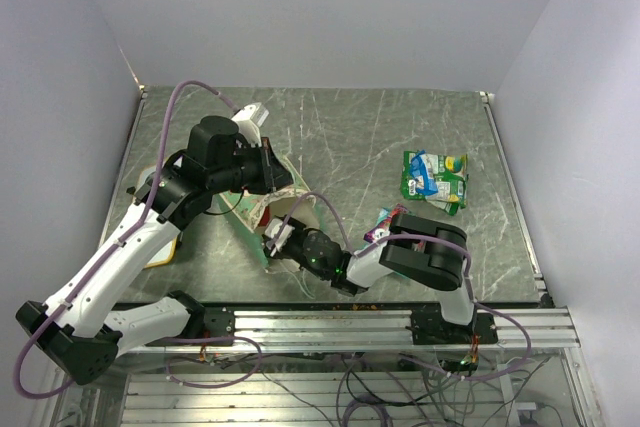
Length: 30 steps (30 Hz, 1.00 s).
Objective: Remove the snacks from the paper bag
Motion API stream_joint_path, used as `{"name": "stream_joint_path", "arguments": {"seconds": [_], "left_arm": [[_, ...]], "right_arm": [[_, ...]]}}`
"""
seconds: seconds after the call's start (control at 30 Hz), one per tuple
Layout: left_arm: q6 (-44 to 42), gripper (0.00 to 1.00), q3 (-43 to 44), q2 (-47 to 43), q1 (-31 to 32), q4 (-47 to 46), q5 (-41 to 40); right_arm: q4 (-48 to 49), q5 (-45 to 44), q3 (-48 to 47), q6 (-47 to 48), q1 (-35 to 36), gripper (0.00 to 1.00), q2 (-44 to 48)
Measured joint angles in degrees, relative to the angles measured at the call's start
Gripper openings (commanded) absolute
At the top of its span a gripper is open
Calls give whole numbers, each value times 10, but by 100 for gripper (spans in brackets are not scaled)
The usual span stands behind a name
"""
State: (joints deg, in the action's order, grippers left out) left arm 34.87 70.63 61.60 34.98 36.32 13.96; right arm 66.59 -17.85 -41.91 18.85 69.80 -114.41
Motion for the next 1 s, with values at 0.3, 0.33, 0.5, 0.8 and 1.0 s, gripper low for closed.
{"name": "stream_joint_path", "arguments": {"seconds": [0.3,0.33,0.5,0.8,1.0], "left_arm": [[-10,7,0,2,0,27,4],[-10,7,0,1,0,30,2],[-10,7,-21,-9,0,31,-3],[-1,7,-62,-22,0,22,1],[3,7,-62,-10,0,3,17]], "right_arm": [[-1,13,-12,-21,-22,63,-12],[-7,20,-11,-26,-28,63,-6],[-26,49,8,-48,-46,62,36],[4,80,25,-86,-32,73,45],[36,69,-36,-90,-21,75,-34]]}}
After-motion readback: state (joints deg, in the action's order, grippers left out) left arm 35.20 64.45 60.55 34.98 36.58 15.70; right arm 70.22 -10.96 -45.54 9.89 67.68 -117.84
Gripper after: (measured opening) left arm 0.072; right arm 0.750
